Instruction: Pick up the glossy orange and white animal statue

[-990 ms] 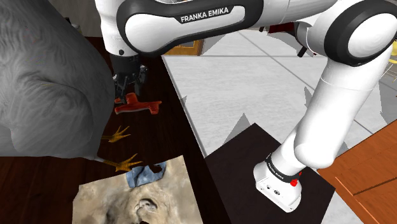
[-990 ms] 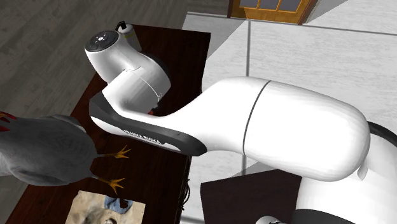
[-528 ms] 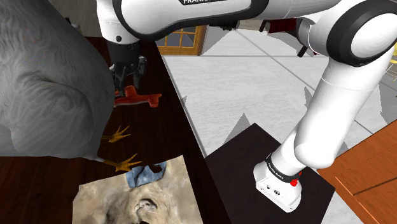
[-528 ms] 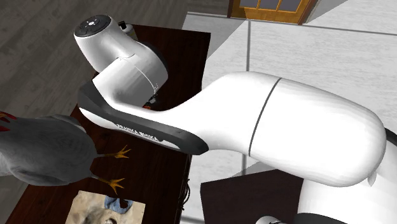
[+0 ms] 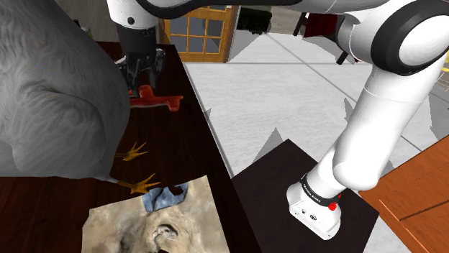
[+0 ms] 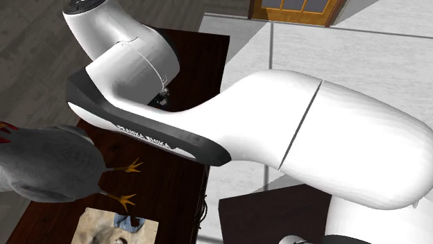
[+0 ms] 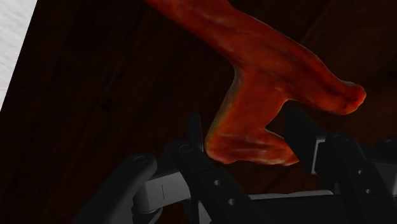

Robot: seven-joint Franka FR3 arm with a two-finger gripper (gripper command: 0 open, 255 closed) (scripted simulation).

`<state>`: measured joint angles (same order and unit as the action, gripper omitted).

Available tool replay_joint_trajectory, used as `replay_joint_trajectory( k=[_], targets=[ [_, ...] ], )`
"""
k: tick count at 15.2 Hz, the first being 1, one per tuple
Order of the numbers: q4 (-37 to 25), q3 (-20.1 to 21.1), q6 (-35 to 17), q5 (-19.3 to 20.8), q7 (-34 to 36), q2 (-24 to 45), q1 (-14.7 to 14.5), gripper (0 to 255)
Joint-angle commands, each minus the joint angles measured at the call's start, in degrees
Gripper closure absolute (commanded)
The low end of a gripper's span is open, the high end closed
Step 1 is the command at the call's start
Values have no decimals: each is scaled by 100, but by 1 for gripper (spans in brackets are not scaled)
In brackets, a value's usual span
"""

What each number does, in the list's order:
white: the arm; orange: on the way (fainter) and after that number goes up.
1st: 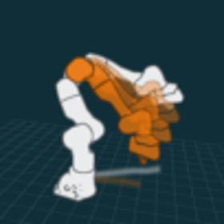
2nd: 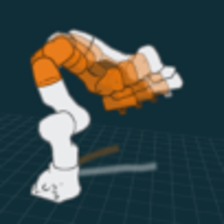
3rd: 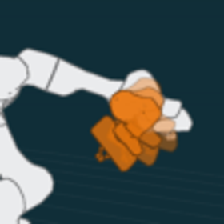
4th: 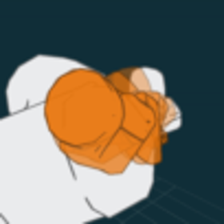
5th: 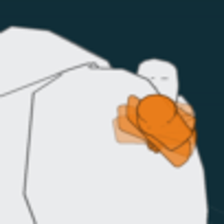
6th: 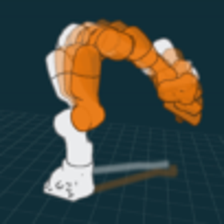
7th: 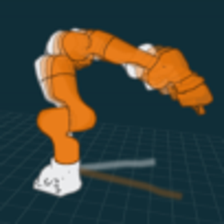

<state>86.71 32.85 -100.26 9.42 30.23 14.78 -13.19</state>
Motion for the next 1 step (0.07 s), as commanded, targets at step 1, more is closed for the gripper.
replay_joint_trajectory(
  k=[1],
  targets=[
    [-48, 1, 46, 1, -3, 4, -4, 255]
  ],
)
